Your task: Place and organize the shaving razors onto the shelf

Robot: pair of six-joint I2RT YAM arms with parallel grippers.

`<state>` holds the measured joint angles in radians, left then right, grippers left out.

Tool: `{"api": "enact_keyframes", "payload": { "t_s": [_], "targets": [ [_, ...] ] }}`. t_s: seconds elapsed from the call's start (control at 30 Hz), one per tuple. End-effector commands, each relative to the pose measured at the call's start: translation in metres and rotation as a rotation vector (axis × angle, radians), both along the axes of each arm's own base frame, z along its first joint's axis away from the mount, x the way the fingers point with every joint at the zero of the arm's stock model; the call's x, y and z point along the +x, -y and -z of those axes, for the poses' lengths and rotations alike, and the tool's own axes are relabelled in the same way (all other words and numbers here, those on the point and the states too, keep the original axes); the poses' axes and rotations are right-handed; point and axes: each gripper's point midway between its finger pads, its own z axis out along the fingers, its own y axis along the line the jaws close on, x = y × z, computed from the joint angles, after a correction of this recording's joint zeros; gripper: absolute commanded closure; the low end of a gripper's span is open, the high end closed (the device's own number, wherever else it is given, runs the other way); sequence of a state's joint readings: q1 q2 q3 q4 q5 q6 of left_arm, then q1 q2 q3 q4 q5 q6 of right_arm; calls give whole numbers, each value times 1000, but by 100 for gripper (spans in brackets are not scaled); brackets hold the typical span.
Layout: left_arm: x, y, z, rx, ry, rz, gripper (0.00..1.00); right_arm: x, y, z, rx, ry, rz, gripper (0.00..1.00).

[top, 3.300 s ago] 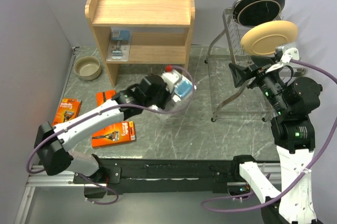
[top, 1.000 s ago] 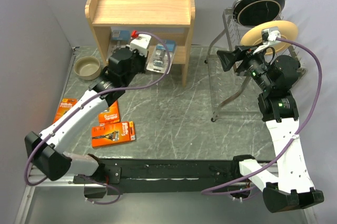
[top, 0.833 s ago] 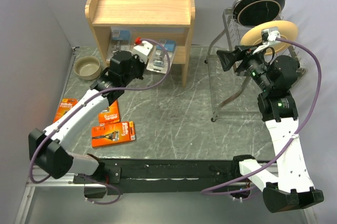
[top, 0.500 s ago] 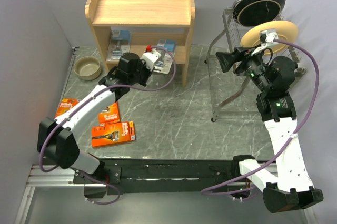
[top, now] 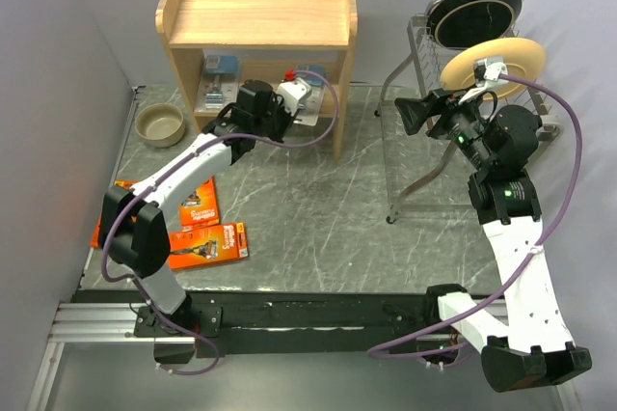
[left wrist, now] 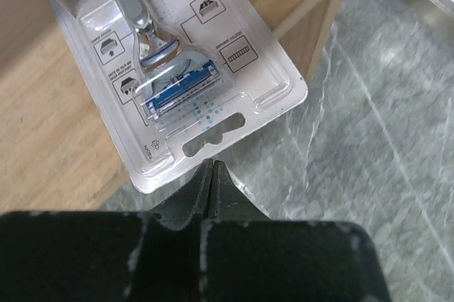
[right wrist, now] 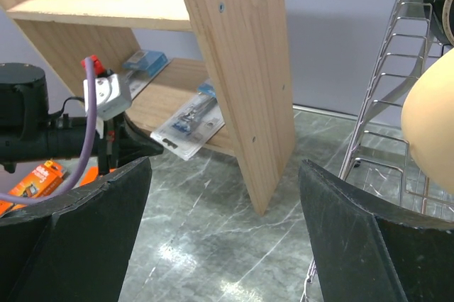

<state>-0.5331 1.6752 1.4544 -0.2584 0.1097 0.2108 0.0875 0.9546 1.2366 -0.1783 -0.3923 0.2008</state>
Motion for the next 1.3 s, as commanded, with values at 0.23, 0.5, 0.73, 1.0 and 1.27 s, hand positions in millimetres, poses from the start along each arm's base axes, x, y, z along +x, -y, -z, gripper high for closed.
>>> {"api": "enact_keyframes", "payload": {
  "t_s": [0.23, 0.5, 0.73, 1.0, 1.27],
  "targets": [
    [10, 49, -32, -86, 71, 60, 99, 1, -1, -9, 7, 52, -2, 9],
    [15, 64, -31, -100, 78, 59, 99, 1, -1, -5, 7, 47, 0, 9],
    [9, 63, -61, -119, 123, 52, 99, 4, -2, -4, 9, 46, -2, 9],
    [-24, 6, -99, -107, 278, -45, 99, 10, -1, -7, -4, 44, 4, 8],
    [20, -57, -96, -82, 425, -303, 99, 18, -9, -7, 6, 32, -36, 8]
  ]
}}
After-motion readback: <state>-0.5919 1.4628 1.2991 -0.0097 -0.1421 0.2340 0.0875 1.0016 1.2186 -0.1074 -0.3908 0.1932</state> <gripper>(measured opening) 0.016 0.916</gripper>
